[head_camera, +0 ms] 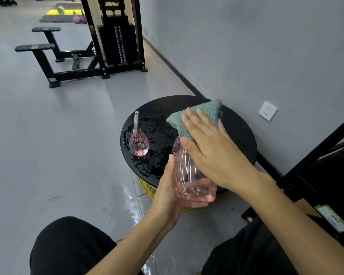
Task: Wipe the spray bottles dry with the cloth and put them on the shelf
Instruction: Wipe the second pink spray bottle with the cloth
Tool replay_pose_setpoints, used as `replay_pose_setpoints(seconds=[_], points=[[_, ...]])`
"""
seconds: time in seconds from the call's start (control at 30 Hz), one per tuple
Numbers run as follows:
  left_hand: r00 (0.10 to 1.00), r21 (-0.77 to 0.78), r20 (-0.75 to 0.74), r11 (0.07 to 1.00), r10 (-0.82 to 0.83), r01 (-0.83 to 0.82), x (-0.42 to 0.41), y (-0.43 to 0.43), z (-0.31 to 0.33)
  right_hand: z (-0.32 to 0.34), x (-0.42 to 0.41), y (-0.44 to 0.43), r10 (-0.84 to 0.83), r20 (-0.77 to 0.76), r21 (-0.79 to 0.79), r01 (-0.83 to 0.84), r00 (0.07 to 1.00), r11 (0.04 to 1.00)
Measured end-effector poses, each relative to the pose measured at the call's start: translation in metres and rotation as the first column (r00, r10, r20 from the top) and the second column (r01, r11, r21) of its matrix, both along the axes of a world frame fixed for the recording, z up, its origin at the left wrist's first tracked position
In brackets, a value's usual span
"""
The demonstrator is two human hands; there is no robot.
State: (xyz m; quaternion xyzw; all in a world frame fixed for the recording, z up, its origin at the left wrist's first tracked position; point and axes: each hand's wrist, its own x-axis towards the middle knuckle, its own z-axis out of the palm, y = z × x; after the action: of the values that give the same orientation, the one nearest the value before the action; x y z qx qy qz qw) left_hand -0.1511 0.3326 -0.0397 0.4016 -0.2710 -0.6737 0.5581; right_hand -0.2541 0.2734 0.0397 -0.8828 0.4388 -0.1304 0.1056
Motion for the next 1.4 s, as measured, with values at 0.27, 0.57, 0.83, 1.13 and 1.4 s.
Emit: replay_pose_setpoints(seconds=[0.27,0.57,0.83,1.13,1.4], points=[[0.996,-0.057,0.068,0.996,-0.061,0.064,-0.003,0.005,0.002,0.009,-0.001,-0.02,-0.02,-0.117,0.001,0.021,0.993,1.0],[0.993,-0.041,-0.007,0.992,-0.121,0.121,0.005,0.008,0.003,0.013,-0.016,-0.011,0.148,-0.176,0.067,-0.138,0.973,0.988],[0.988,-0.024,-0.048,0.989,-0.145,0.144,0.0,0.013,0.001,0.013,-0.023,-0.025,0.109,-0.199,-0.003,-0.112,0.974,0.994],[0.991,-0.089,-0.052,0.989,-0.121,0.116,0.0,0.013,0.003,0.012,-0.03,-0.04,0.14,-0.107,-0.007,-0.141,0.984,0.99],[0.991,-0.091,-0.033,0.988,-0.127,0.124,0.006,0.012,0.002,0.008,-0.021,-0.011,0.233,-0.074,0.056,-0.23,0.97,0.972]])
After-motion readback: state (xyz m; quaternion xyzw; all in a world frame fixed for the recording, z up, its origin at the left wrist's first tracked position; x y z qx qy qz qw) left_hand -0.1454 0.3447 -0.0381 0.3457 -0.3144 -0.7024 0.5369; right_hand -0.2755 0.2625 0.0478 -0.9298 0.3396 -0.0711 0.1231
